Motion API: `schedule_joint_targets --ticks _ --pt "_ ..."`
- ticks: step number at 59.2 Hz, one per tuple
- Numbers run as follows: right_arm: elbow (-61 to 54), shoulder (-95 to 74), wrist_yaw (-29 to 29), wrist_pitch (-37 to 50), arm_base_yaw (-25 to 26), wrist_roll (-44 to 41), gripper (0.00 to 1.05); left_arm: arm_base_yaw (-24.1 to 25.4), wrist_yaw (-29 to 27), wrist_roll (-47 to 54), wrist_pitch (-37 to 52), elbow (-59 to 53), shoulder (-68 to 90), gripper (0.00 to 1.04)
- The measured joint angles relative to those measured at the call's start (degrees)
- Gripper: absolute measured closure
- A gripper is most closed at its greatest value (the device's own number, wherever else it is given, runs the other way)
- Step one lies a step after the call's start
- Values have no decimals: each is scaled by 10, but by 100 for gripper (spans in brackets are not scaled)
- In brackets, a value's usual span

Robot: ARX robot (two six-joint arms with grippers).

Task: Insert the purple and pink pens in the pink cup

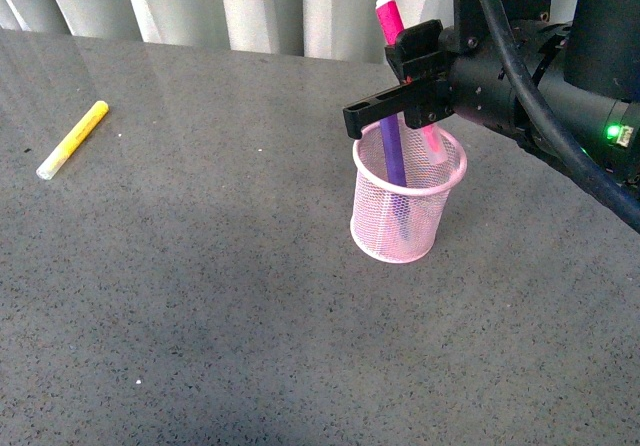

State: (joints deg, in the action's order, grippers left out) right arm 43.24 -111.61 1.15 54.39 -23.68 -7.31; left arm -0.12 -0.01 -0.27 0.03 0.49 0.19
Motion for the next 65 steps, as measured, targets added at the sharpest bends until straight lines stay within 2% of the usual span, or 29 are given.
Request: schedule_joint_targets --ticks 29,44,53,56,61,65 --pt "-37 -12 2 23 5 13 94 0 0 0 0 0 0 7" --pt "-56 71 -12 -25 4 74 35 0 0 0 0 0 0 7" --pt "-72 158 -28 -73 15 98 9 0 0 0 0 0 0 7" --pt "-81 186 -33 -94 21 106 5 0 0 0 0 0 0 7" --pt "-101 247 -47 -151 39 115 8 0 0 0 0 0 0 7" --pt "-121 320 -73 -230 67 128 7 0 0 0 0 0 0 7"
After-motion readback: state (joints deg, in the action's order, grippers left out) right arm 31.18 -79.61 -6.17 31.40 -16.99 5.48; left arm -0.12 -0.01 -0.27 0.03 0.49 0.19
